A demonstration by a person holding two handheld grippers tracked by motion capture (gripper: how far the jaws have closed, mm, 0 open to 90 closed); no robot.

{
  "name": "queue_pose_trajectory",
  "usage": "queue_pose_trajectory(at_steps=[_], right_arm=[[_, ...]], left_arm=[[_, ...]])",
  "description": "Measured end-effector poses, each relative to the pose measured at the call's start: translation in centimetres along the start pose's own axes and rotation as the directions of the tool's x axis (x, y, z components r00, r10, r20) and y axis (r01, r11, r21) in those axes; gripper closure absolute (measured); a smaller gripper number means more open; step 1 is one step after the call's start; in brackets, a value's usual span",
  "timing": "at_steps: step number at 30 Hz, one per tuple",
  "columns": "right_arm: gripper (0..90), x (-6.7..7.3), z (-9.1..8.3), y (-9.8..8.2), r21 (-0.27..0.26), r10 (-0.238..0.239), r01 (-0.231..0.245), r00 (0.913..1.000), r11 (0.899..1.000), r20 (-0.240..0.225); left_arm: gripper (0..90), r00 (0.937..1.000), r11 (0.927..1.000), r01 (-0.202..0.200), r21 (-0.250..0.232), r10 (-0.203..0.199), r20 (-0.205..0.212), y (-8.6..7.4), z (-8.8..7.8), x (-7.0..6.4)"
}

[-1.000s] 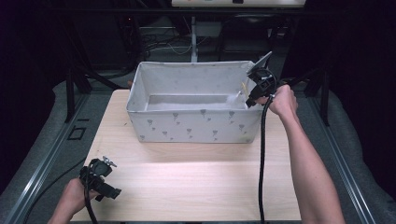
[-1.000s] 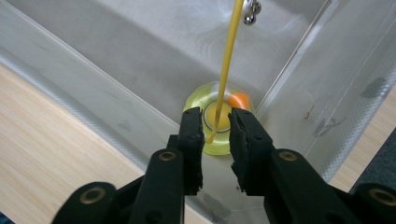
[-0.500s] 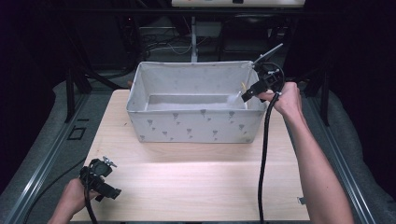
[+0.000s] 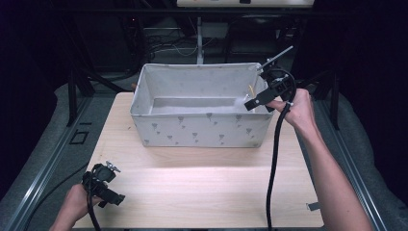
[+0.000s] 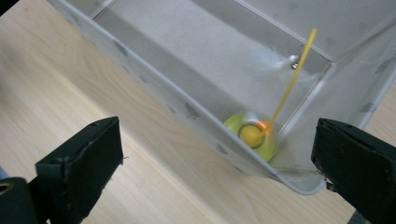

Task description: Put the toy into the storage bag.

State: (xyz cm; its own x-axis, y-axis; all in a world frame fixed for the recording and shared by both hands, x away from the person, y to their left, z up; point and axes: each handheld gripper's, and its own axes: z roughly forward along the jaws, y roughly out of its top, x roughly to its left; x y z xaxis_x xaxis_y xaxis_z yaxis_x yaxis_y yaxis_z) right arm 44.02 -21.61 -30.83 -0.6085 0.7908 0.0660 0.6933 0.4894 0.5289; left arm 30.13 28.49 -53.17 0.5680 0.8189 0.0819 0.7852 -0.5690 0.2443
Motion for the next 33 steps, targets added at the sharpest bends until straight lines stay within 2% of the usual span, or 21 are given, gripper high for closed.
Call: queue_pose_trajectory(at_steps=[2,9,12,16,22,29,31,33], right_arm=[[0.6,0.6,-0.2,-0.3,0.001,-0.024,0.024,0.9997,1.0,0.003],[0.0,2.6,-0.4,-1.7,-0.035,-0.079,0.078,0.9964,0.996,-0.032],[0.0,3.5,0.0,-2.8,-0.047,-0.094,0.092,0.9947,0.995,-0.041],[0.0,4.1,0.5,-3.6,-0.05,-0.101,0.099,0.9938,0.994,-0.047],[0.0,4.9,2.2,-5.5,-0.039,-0.113,0.111,0.9918,0.993,-0.06],[0.0,5.8,4.6,-8.1,0.004,-0.121,0.121,0.9892,0.993,-0.083],[0.5,6.2,5.2,-8.9,-0.001,-0.124,0.124,0.9884,0.992,-0.088],[0.7,6.5,6.0,-9.7,0.005,-0.121,0.123,0.9865,0.992,-0.11]], left_arm=[[0.2,1.0,1.0,-0.001,0.001,0.001,0.0,0.0,0.0,0.0],[0.2,1.0,1.0,-0.003,0.001,0.003,-0.002,0.0,0.0,0.0],[0.2,1.0,1.0,-0.005,0.002,0.005,-0.003,0.0,0.0,0.0],[0.2,1.0,1.0,-0.004,-0.002,0.004,-0.003,0.0,0.0,-0.1],[0.2,1.0,1.0,0.003,-0.002,-0.003,0.0,-0.1,0.0,0.0],[0.2,1.0,1.0,-0.003,0.001,0.003,-0.002,0.0,0.0,0.0],[0.2,1.0,1.0,-0.002,0.002,0.002,-0.002,0.0,0.0,0.0],[0.2,1.0,1.0,-0.001,0.001,0.001,-0.002,0.0,0.0,0.0]])
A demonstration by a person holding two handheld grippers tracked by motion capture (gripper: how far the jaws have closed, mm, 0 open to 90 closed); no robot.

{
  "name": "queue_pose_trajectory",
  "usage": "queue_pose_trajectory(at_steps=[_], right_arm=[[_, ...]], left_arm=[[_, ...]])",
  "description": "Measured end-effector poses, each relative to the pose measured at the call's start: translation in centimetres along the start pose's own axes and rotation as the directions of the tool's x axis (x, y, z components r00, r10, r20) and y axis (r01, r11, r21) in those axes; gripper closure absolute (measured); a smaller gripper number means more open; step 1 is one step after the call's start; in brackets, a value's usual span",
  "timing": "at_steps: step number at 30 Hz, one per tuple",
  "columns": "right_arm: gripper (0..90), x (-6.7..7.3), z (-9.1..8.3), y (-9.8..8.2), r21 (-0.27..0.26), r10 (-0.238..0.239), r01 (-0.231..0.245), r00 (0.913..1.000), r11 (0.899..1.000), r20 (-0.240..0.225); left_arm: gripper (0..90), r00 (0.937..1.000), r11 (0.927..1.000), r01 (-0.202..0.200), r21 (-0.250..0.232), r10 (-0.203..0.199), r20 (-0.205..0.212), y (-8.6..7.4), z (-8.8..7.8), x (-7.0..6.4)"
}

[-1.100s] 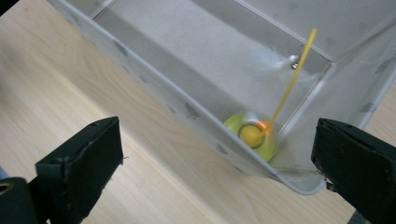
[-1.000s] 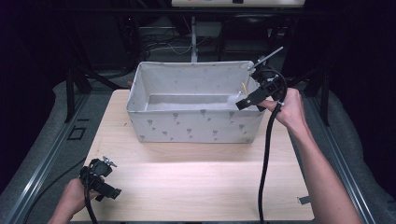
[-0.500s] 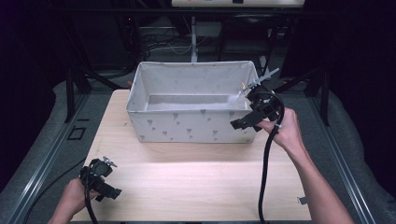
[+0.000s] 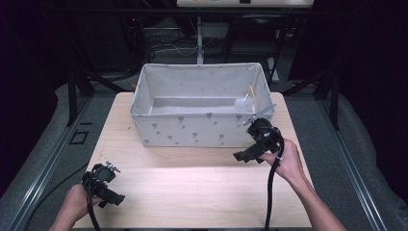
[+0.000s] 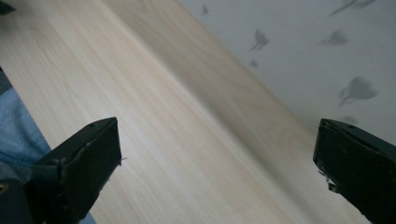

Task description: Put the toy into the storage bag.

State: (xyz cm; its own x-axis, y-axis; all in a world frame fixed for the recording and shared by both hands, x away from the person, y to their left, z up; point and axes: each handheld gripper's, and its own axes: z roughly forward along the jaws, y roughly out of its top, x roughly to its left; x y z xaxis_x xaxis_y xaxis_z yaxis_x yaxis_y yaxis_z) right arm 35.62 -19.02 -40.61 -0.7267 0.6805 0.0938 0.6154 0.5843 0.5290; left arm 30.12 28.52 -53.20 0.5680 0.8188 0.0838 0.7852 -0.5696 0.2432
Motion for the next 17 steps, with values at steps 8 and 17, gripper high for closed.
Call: queue_pose_trajectory(at_steps=[8,17], right_arm=[[2.8,0.5,3.4,-3.3,0.065,0.031,-0.029,0.9991,0.997,-0.029],[14.4,0.4,5.6,-5.0,0.15,-0.004,0.017,0.9962,0.989,-0.086]], left_arm=[[0.2,0.9997,0.9995,0.022,-0.023,-0.022,0.014,0.1,-0.2,0.0],[0.2,0.9999,0.9994,0.006,-0.035,-0.006,0.016,0.2,-0.3,-0.1]])
